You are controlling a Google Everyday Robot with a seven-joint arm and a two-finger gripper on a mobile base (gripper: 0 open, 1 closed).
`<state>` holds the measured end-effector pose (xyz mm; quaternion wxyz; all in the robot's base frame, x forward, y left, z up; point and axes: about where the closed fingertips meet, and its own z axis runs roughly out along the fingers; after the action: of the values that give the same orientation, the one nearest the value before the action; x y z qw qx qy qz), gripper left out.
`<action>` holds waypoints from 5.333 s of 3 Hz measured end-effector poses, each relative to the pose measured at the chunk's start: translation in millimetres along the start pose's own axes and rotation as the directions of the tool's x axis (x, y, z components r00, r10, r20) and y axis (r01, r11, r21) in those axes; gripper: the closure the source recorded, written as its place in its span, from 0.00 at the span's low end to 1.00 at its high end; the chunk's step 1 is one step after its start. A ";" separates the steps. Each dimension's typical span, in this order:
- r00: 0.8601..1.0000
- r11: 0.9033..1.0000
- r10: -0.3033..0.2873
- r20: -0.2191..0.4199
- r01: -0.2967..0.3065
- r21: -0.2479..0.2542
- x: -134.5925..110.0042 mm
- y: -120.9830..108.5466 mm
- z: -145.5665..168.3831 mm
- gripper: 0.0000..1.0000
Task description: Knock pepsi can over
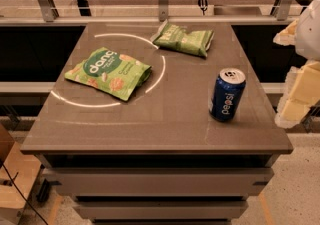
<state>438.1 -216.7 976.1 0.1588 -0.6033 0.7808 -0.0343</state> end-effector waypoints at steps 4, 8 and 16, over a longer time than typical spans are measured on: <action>0.950 0.999 0.038 0.308 -0.041 0.001 -28.5 -26.8 43.6 0.00; 0.875 0.997 0.064 0.479 -0.076 0.007 -52.7 -40.1 74.1 0.00; 0.977 0.982 -0.188 0.097 0.190 -0.004 -131.9 -1.7 133.1 0.82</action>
Offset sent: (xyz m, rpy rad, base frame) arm 0.0082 0.0061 -0.0067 0.0780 -0.0220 0.0216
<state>507.4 -73.0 877.7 0.1884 -0.6767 0.7116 -0.0150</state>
